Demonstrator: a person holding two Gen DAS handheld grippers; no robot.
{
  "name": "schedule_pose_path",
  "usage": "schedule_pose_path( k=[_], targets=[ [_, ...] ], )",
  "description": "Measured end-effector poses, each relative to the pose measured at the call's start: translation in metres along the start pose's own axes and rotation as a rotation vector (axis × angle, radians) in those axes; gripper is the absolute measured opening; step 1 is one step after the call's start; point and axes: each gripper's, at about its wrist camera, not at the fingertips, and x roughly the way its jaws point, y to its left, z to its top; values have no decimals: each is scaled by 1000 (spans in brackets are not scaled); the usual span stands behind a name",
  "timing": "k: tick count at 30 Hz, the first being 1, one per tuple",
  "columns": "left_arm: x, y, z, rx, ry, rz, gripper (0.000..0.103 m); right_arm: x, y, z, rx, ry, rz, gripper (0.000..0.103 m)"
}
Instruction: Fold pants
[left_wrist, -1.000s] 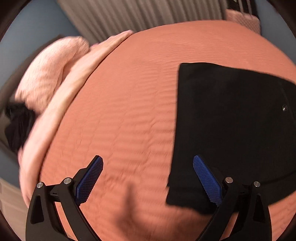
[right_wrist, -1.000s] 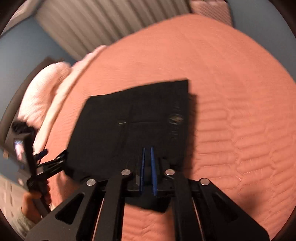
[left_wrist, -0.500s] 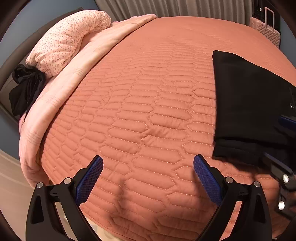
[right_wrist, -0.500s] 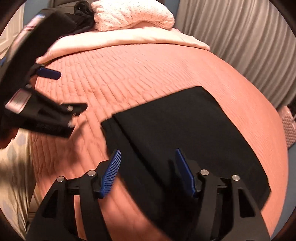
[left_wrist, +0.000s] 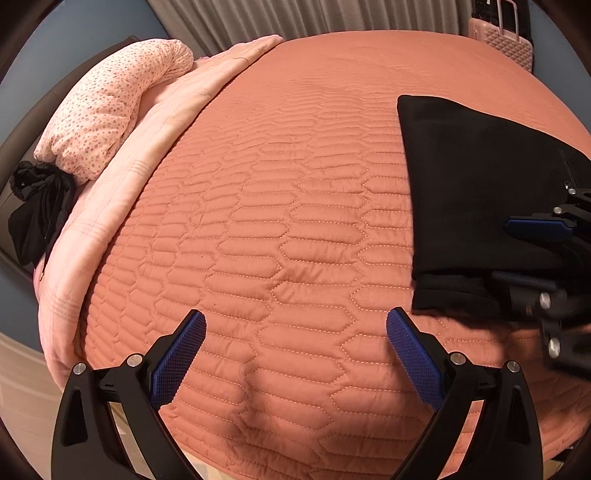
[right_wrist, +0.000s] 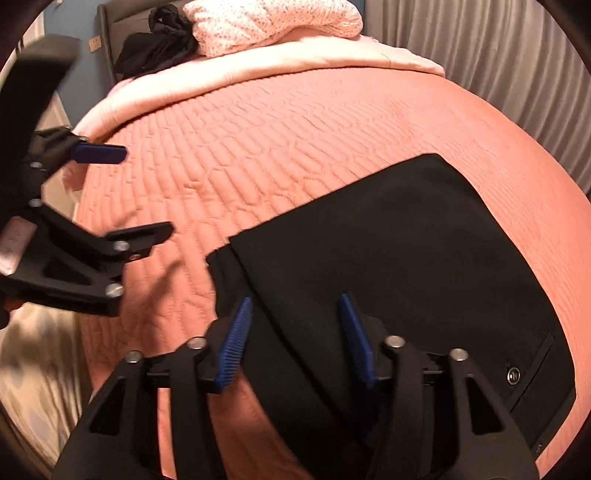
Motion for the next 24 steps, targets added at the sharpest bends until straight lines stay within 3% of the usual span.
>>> schedule_pose_path(
  k=[3, 5, 7, 10, 13, 16, 20, 22, 24],
  targets=[
    [2, 2, 1, -6, 14, -7, 97, 0, 0, 6, 3, 7, 33, 15],
    [2, 5, 2, -14, 26, -8, 97, -10, 6, 8, -4, -10, 24, 12],
    [0, 8, 2, -18, 23, -7, 97, -21, 15, 7, -29, -39, 17, 12],
    [2, 9, 3, -20, 32, -7, 97, 8, 16, -10, -63, 30, 19, 13],
    [4, 5, 7, -17, 46, -16, 97, -5, 13, -6, -20, -26, 21, 22],
    [-3, 3, 16, -13, 22, -25, 97, -45, 4, -17, 88, -120, 55, 24],
    [-9, -11, 37, -17, -5, -85, 97, -94, -48, -58, 472, -226, 11, 26],
    [-11, -23, 48, -13, -18, -105, 97, -102, -71, -79, 641, -235, -27, 26],
    [-13, -43, 61, 6, -49, -133, 97, -92, -90, -103, 714, -153, -154, 25]
  ],
)
